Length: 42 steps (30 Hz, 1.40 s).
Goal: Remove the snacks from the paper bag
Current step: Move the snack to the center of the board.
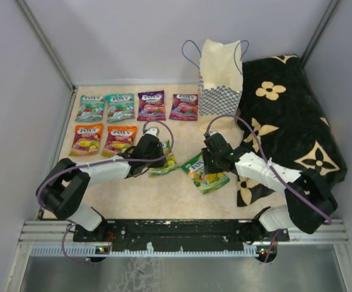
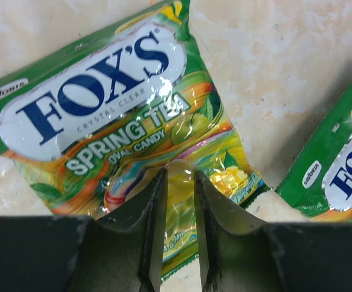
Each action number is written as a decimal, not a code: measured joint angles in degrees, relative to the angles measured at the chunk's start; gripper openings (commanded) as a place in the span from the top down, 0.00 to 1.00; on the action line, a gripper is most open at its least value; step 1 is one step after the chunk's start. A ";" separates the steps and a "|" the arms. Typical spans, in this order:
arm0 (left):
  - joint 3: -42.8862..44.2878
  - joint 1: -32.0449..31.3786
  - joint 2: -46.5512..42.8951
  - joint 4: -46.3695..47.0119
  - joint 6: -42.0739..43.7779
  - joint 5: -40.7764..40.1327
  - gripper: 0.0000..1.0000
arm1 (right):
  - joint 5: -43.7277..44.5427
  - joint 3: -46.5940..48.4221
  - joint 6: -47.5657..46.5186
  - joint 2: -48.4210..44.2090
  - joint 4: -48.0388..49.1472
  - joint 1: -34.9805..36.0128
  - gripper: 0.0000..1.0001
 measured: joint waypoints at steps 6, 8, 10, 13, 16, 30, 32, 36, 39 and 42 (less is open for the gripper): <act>-4.15 0.02 -3.78 0.61 -1.64 0.39 0.65 | -0.09 0.00 -0.04 0.00 0.17 0.00 0.50; -4.24 -0.02 -4.55 -0.55 -1.46 0.52 0.60 | -0.04 0.00 -0.24 0.02 0.20 0.00 0.29; -4.20 -0.15 -5.46 -2.47 -0.98 0.35 0.49 | -0.04 0.00 -0.59 0.02 0.17 0.00 0.14; -3.26 -0.74 -6.99 -6.88 -0.20 -1.16 0.01 | 0.31 0.00 -0.92 0.02 0.07 0.00 0.06; -0.68 -1.55 -7.85 -11.67 0.96 -3.54 0.00 | 0.85 0.00 -1.31 0.02 -0.17 0.00 0.07; 4.11 -4.72 -4.13 -17.03 1.62 -11.82 0.09 | 0.22 -1.40 -0.81 0.09 0.26 0.72 0.20; 3.96 -4.81 -2.71 -17.18 1.62 -12.33 0.16 | -0.48 -2.19 -0.37 0.66 0.85 0.81 0.22; 3.93 -4.90 -1.99 -17.16 1.81 -12.83 0.26 | -1.14 -2.58 0.26 2.16 2.25 0.81 0.25; 3.93 -4.90 -1.97 -17.07 1.97 -13.05 0.28 | -1.42 -2.58 0.59 2.51 3.15 0.81 0.28; 3.93 -4.90 -1.77 -16.90 2.12 -13.42 0.28 | -1.49 -2.58 0.76 2.78 3.61 0.81 0.30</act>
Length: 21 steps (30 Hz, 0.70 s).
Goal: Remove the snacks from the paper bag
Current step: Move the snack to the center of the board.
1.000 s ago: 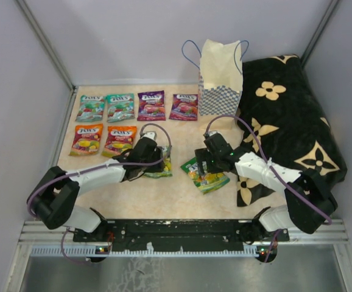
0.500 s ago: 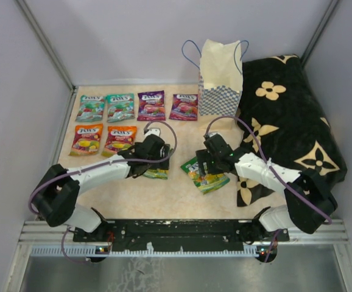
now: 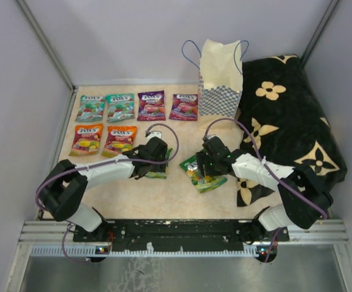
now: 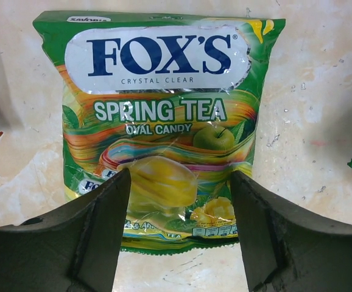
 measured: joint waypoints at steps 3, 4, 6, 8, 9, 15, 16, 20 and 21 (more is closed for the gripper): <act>0.02 0.00 0.55 0.50 0.31 -0.50 0.28 | -0.02 0.00 0.46 0.37 0.76 0.00 0.32; 0.02 0.04 0.81 0.92 0.42 -0.74 0.28 | -0.02 0.00 0.63 0.48 0.94 0.00 0.32; 0.04 0.31 1.40 2.03 0.85 -0.96 0.27 | 0.04 0.02 1.31 0.83 1.55 0.00 0.31; 0.15 0.85 2.01 3.17 1.46 -1.01 0.27 | 0.22 0.17 2.03 1.20 1.86 0.00 0.31; 0.31 1.33 2.36 3.85 1.88 -1.01 0.27 | 0.37 0.57 2.62 1.53 1.66 0.00 0.31; 2.47 5.70 5.11 6.21 3.76 -0.90 0.25 | 1.29 3.52 7.74 4.52 1.60 0.02 0.29; 3.04 6.60 5.66 6.43 4.09 -0.85 0.25 | 1.40 3.91 8.76 4.94 1.66 0.02 0.29; 4.68 9.01 7.26 6.91 5.11 -0.57 0.25 | 1.70 6.12 13.40 7.21 2.08 0.02 0.32; 5.05 9.31 7.52 6.91 5.40 -0.44 0.25 | 1.73 6.64 14.53 7.93 2.43 0.02 0.33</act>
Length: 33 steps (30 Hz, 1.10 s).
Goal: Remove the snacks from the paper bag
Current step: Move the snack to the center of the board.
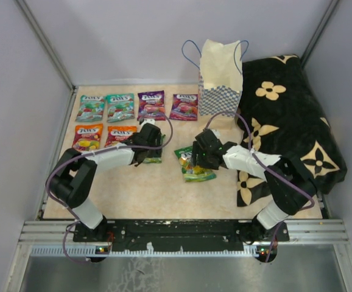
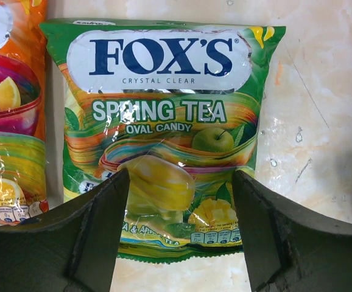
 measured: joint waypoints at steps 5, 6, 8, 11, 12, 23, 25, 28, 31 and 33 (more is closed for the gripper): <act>1.09 0.39 0.79 -0.28 0.98 0.61 0.25 | 0.94 3.04 4.24 3.26 1.16 0.07 0.33; 1.18 0.39 0.81 -0.37 1.03 0.74 0.24 | 1.29 3.82 4.94 4.00 1.36 0.09 0.33; 1.25 0.39 0.81 -0.50 1.09 0.98 0.23 | 1.92 5.53 6.10 5.68 1.42 0.09 0.32; 1.51 0.46 0.79 -0.83 1.20 1.51 0.22 | 2.99 8.55 7.72 8.22 1.38 0.11 0.31; 1.60 0.50 0.79 -0.94 1.20 1.75 0.21 | 3.37 9.55 8.33 9.05 1.27 0.11 0.31; 4.15 0.50 1.66 -1.38 1.33 5.49 0.19 | 7.21 17.42 14.84 15.17 -1.92 0.11 0.32; 4.26 0.50 2.03 -1.11 1.20 6.34 0.19 | 7.80 17.84 15.50 15.45 -2.19 0.11 0.32; 4.50 0.50 2.29 -0.70 1.01 7.69 0.18 | 8.22 18.05 16.26 15.74 -2.27 0.09 0.33; 5.09 0.50 2.29 -0.63 0.94 9.01 0.17 | 8.50 19.06 16.28 16.41 -2.89 0.09 0.33; 5.75 0.50 2.27 -0.76 0.96 9.62 0.14 | 8.57 19.39 15.96 16.61 -2.91 0.09 0.31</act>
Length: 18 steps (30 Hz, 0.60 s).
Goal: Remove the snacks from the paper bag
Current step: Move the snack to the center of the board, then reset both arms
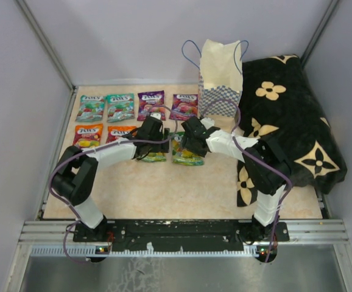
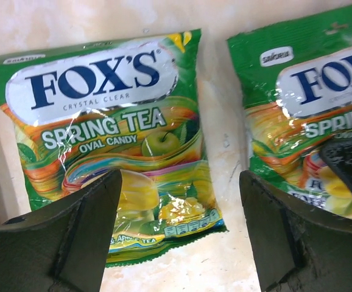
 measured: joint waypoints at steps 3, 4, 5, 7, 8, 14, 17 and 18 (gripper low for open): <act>1.62 0.00 -0.46 -0.63 0.28 0.48 0.10 | -0.28 0.26 -1.42 0.00 -0.02 0.00 0.27; 2.40 0.00 -0.83 -1.16 0.48 0.50 0.06 | -0.42 0.31 -2.32 -0.02 0.13 0.00 0.25; 3.19 0.00 -1.38 -1.44 0.87 0.46 0.02 | -0.46 0.31 -2.86 -0.13 0.33 0.00 0.23; 4.48 0.48 -2.95 -1.51 1.77 0.13 0.00 | -0.46 0.31 -4.63 -0.74 0.44 -0.02 0.20; 4.98 0.74 -4.02 -1.40 2.34 0.00 0.00 | -0.42 0.31 -5.25 -1.27 0.44 -0.04 0.19; 9.97 5.90 -7.34 -0.98 5.57 -0.81 0.00 | -0.20 0.37 -10.05 -10.84 0.81 -0.81 0.12; 13.55 7.80 -6.40 -0.85 7.21 -1.11 0.00 | -1.16 0.42 -13.60 -16.41 2.36 -1.44 0.07; 14.10 7.96 -6.34 -0.70 7.69 -1.09 0.00 | -2.27 0.39 -15.43 -18.25 3.08 -1.73 0.06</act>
